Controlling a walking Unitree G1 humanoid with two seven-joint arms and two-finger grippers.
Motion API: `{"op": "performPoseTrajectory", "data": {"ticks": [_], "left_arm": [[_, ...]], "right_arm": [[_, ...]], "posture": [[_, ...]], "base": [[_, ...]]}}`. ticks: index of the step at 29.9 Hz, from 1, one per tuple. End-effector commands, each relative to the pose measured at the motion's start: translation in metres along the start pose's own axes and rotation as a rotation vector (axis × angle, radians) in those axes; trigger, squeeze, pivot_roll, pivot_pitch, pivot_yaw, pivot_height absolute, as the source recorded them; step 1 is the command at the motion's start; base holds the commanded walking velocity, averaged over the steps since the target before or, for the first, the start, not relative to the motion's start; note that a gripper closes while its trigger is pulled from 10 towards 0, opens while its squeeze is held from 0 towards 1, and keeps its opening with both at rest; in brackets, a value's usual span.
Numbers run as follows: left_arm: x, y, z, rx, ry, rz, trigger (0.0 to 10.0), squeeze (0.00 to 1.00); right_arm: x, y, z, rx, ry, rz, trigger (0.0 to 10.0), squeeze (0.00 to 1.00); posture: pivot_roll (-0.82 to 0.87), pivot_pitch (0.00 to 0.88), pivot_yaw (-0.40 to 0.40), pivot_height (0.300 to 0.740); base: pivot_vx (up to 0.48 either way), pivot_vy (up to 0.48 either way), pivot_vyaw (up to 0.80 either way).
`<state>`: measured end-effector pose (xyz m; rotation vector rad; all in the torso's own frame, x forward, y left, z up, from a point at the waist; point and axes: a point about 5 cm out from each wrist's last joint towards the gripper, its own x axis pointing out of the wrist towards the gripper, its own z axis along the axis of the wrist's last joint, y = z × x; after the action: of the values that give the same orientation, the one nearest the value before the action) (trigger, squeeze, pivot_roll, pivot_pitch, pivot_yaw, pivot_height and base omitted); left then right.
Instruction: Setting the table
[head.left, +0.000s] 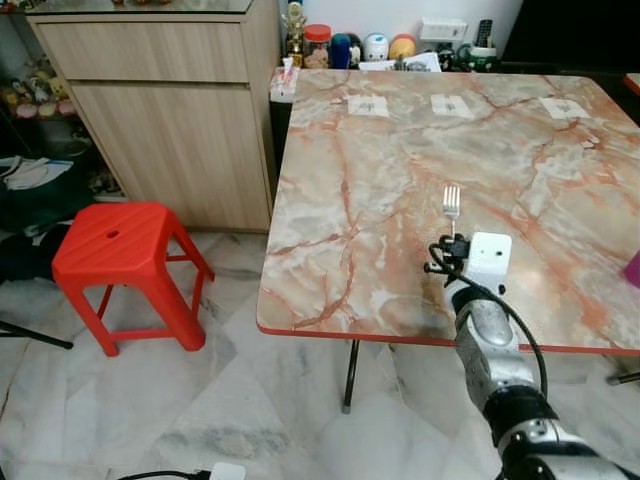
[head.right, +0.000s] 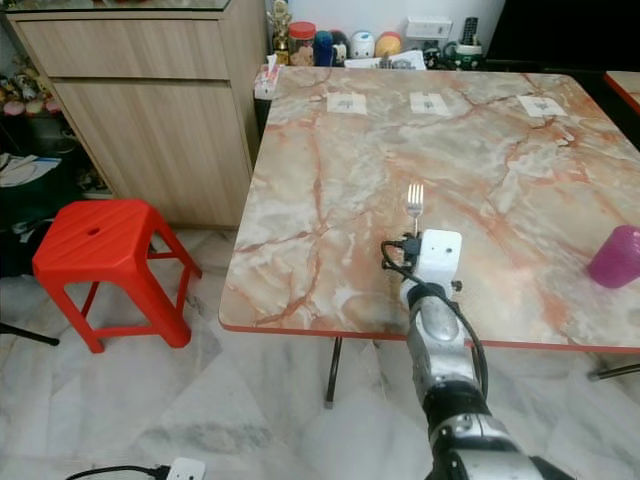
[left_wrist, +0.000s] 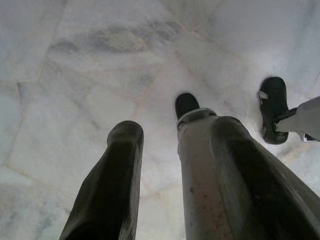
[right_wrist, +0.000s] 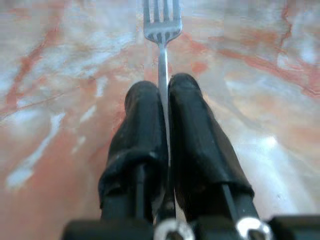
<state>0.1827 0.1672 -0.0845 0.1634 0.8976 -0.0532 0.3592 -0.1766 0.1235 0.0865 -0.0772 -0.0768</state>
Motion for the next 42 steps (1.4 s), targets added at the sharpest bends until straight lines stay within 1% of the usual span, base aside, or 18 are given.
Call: {"op": "performPoseTrajectory", "data": {"ticks": [1, 4, 8, 11, 13, 15, 17, 19, 22, 24, 26, 34, 35, 36, 37, 39, 40, 42], "left_arm": [[-0.003, -0.002, -0.013, 0.004, 0.047, -0.007, 10.0, 0.0], [-0.003, -0.002, -0.013, 0.007, 0.048, -0.006, 10.0, 0.0], [-0.003, -0.001, -0.013, 0.011, 0.044, -0.006, 10.0, 0.0], [-0.003, -0.001, -0.012, 0.012, 0.042, -0.006, 10.0, 0.0], [-0.003, -0.001, -0.012, 0.016, 0.04, -0.007, 10.0, 0.0], [-0.003, -0.001, -0.012, 0.022, 0.039, -0.008, 10.0, 0.0], [-0.003, -0.001, -0.011, 0.028, 0.039, -0.006, 10.0, 0.0], [-0.002, -0.001, -0.011, 0.036, 0.038, -0.005, 10.0, 0.0], [-0.002, -0.001, -0.011, 0.043, 0.038, -0.003, 10.0, 0.0], [-0.002, 0.0, -0.01, 0.044, 0.037, -0.003, 10.0, 0.0], [-0.002, 0.0, -0.008, 0.046, 0.033, -0.003, 10.0, 0.0], [0.0, 0.001, -0.004, 0.058, 0.02, -0.007, 10.0, 0.0], [-0.001, 0.01, -0.003, 0.058, 0.005, 0.001, 10.0, 0.0], [-0.002, 0.024, -0.003, 0.064, -0.017, 0.013, 10.0, 0.0], [-0.003, 0.028, -0.002, 0.066, -0.022, 0.016, 10.0, 0.0], [-0.003, 0.028, -0.002, 0.067, -0.023, 0.016, 10.0, 0.0], [-0.003, 0.031, -0.003, 0.064, -0.022, 0.021, 10.0, 0.0], [-0.005, 0.034, -0.008, 0.059, -0.009, 0.029, 10.0, 0.0]], "right_arm": [[-0.009, 0.0, 0.008, -0.005, -0.061, 0.021, 10.0, 0.0], [-0.017, 0.002, 0.012, -0.015, -0.09, 0.041, 10.0, 0.0], [-0.037, 0.011, 0.023, -0.035, -0.162, 0.08, 10.0, 0.0], [-0.043, 0.016, 0.028, -0.059, -0.201, 0.1, 10.0, 0.0], [-0.048, 0.02, 0.032, -0.057, -0.229, 0.102, 10.0, 0.0], [-0.054, 0.021, 0.036, -0.05, -0.242, 0.095, 10.0, 0.0], [-0.061, 0.021, 0.04, -0.078, -0.252, 0.09, 10.0, 0.0], [-0.07, 0.016, 0.041, -0.094, -0.238, 0.063, 10.0, 0.0], [-0.073, 0.007, 0.036, -0.104, -0.215, 0.037, 10.0, 0.0], [-0.073, 0.005, 0.035, -0.113, -0.21, 0.026, 10.0, 0.0], [-0.072, 0.001, 0.033, -0.107, -0.197, -0.013, 10.0, 0.0], [-0.072, 0.008, 0.035, -0.083, -0.193, -0.025, 10.0, 0.0], [-0.071, 0.008, 0.036, -0.076, -0.196, -0.03, 10.0, 0.0], [-0.07, 0.008, 0.036, -0.075, -0.196, -0.034, 10.0, 0.0], [-0.07, 0.008, 0.036, -0.076, -0.194, -0.036, 10.0, 0.0], [-0.07, 0.008, 0.036, -0.077, -0.192, -0.037, 10.0, 0.0], [-0.069, 0.007, 0.037, -0.073, -0.195, -0.046, 10.0, 0.0], [-0.07, 0.005, 0.038, -0.071, -0.195, -0.07, 10.0, 0.0]], "posture": [[0.01, 0.171, -0.037, 0.74], [0.0, 0.17, -0.038, 0.74], [-0.01, 0.16, -0.04, 0.74], [-0.01, 0.149, -0.039, 0.74], [-0.01, 0.141, -0.037, 0.74], [-0.01, 0.134, -0.037, 0.74], [-0.01, 0.12, -0.034, 0.74], [-0.01, 0.107, -0.034, 0.74], [-0.02, 0.085, -0.034, 0.74], [-0.02, 0.077, -0.034, 0.74], [-0.02, 0.053, -0.032, 0.74], [-0.03, 0.014, -0.02, 0.74], [-0.03, 0.012, -0.018, 0.74], [-0.03, 0.018, -0.018, 0.74], [-0.03, 0.021, -0.018, 0.74], [-0.03, 0.021, -0.018, 0.74], [-0.03, 0.042, -0.023, 0.74], [-0.03, 0.051, -0.024, 0.74]], "base": [[0.0, 0.0, 0.0], [0.0, 0.0, 0.0], [0.0, 0.0, 0.0], [0.0, 0.0, 0.0], [0.0, 0.0, 0.0], [0.0, 0.0, 0.0], [0.0, 0.0, 0.0], [0.0, 0.0, 0.0], [0.0, 0.0, 0.0], [0.0, 0.0, 0.0], [0.0, 0.0, 0.0], [0.0, 0.0, 0.0], [0.0, 0.0, 0.0], [0.0, -0.247, 0.0], [0.0, -0.247, 0.0], [0.0, -0.247, 0.0], [0.0, -0.24, 0.0], [0.0, -0.24, 0.0]]}}
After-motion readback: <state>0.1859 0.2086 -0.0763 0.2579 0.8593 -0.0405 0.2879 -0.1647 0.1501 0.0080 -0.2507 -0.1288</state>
